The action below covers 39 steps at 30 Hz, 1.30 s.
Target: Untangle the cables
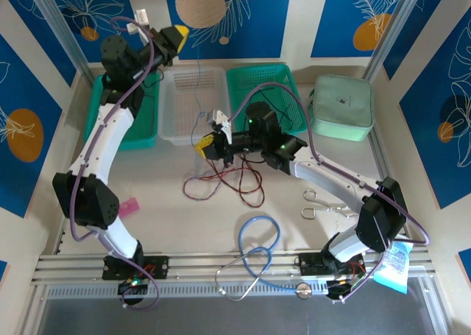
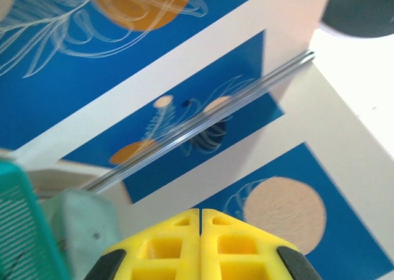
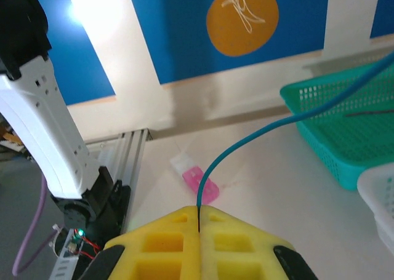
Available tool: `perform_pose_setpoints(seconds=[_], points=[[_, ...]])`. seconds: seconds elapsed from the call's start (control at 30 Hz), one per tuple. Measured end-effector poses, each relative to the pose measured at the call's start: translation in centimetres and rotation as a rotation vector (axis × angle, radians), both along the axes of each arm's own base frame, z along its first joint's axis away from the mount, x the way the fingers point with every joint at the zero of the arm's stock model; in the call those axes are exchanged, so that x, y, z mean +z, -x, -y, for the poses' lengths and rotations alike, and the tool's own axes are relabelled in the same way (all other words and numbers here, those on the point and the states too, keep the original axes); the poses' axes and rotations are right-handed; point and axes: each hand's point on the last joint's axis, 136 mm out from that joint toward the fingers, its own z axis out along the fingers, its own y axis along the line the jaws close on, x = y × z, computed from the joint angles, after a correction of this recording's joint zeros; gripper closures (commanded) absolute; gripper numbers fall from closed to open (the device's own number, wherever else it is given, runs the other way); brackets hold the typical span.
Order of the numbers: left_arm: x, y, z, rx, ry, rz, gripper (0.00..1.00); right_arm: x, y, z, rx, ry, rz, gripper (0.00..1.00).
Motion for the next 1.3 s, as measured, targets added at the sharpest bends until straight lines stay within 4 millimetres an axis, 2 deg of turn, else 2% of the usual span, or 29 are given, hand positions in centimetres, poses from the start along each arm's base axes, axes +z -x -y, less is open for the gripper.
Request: perform_pose_setpoints(seconds=[0.13, 0.23, 0.33, 0.43, 0.57, 0.67, 0.77, 0.87, 1.03, 1.17, 1.3], points=[[3.4, 1.7, 0.7, -0.05, 0.064, 0.075, 1.0, -0.8, -1.2, 0.5, -0.047, 0.032, 0.01, 1.0], [4.4, 3.5, 2.0, -0.111, 0.083, 0.091, 1.0, -1.1, -2.9, 1.2, -0.092, 0.04, 0.018, 1.0], [3.8, 5.1, 3.2, -0.15, 0.075, 0.071, 1.0, -0.7, -4.1, 1.3, -0.112, 0.033, 0.038, 1.0], [2.2, 6.1, 3.7, -0.156, 0.042, 0.034, 1.0, 0.6, -4.4, 0.5, -0.098, 0.017, 0.088, 1.0], [0.8, 6.1, 4.0, -0.158, 0.022, -0.005, 1.0, 3.0, -3.5, -1.0, -0.045, 0.002, 0.187, 1.0], [0.4, 5.7, 4.6, -0.17, 0.024, -0.02, 1.0, 3.9, -2.9, -1.9, -0.014, 0.006, 0.238, 1.0], [1.1, 5.4, 5.8, -0.2, 0.03, -0.022, 1.0, 3.0, -3.3, -2.3, -0.019, 0.037, 0.254, 1.0], [2.8, 5.8, 6.3, -0.223, 0.05, -0.006, 1.0, 1.2, -5.2, -2.5, -0.068, 0.1, 0.252, 1.0], [6.0, 7.5, 5.8, -0.237, 0.079, 0.055, 1.0, -1.1, -8.6, -2.4, -0.172, 0.182, 0.263, 1.0], [6.5, 8.8, 5.3, -0.234, 0.079, 0.067, 1.0, -0.7, -10.3, -1.8, -0.248, 0.169, 0.304, 1.0], [6.3, 9.5, 4.4, -0.221, 0.078, 0.062, 1.0, -0.6, -10.5, -0.5, -0.295, 0.141, 0.332, 1.0]])
